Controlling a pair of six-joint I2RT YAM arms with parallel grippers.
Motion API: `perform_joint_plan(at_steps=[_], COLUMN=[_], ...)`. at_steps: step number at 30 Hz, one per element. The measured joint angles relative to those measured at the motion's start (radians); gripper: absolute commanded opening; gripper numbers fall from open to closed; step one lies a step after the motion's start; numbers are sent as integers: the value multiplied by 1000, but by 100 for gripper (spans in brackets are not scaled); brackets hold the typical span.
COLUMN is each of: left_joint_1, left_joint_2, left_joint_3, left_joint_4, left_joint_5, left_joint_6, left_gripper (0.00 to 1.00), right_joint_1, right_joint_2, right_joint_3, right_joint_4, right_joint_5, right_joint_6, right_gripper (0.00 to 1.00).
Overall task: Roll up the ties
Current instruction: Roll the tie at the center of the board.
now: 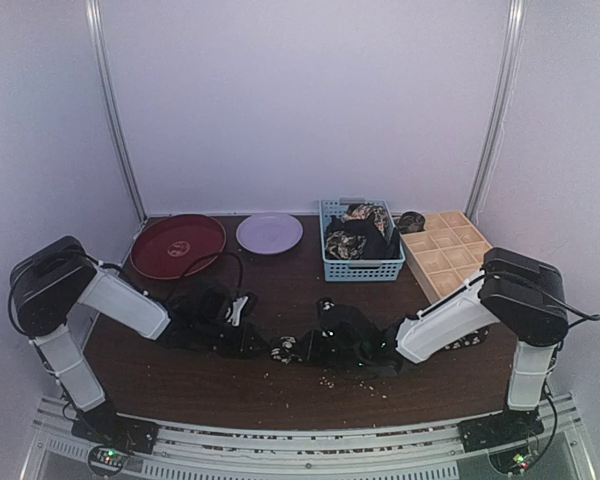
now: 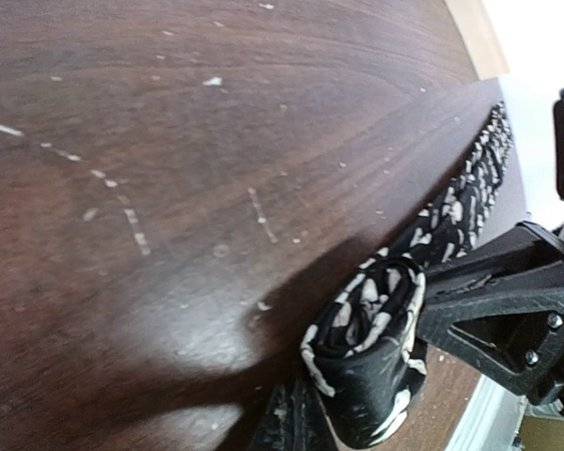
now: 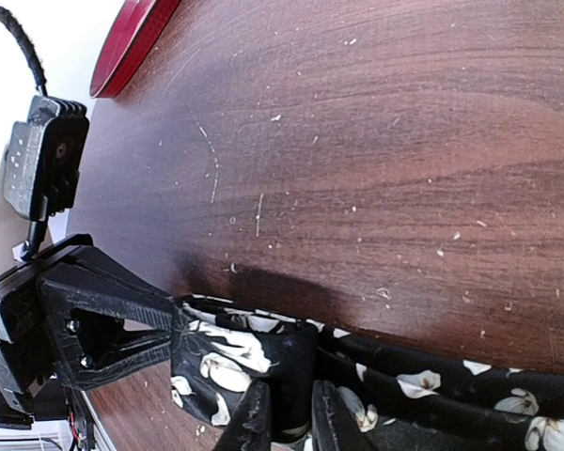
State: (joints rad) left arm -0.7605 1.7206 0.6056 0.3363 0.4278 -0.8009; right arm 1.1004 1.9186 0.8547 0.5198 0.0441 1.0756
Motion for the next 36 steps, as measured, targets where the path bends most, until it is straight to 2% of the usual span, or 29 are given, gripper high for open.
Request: perform_joint_plan(at_steps=[5, 12, 22, 36], left_joint_1=[0, 0, -8, -55], left_joint_2=[15, 15, 14, 37], left_joint_3=[-17, -18, -3, 93], left_joint_4=[73, 125, 133, 107], left_joint_5=[53, 87, 101, 107], left_joint_6=[-31, -53, -62, -61], left_gripper=[0, 0, 0, 0], right_joint_1=[0, 0, -3, -15], right_joint_2=[-6, -28, -31, -74], right_joint_3=[-14, -32, -37, -105], right_joint_4=[12, 3, 6, 17], right_joint_5=[0, 1, 0, 6], right_joint_6=[0, -10, -33, -42], right_gripper=[22, 17, 17, 17])
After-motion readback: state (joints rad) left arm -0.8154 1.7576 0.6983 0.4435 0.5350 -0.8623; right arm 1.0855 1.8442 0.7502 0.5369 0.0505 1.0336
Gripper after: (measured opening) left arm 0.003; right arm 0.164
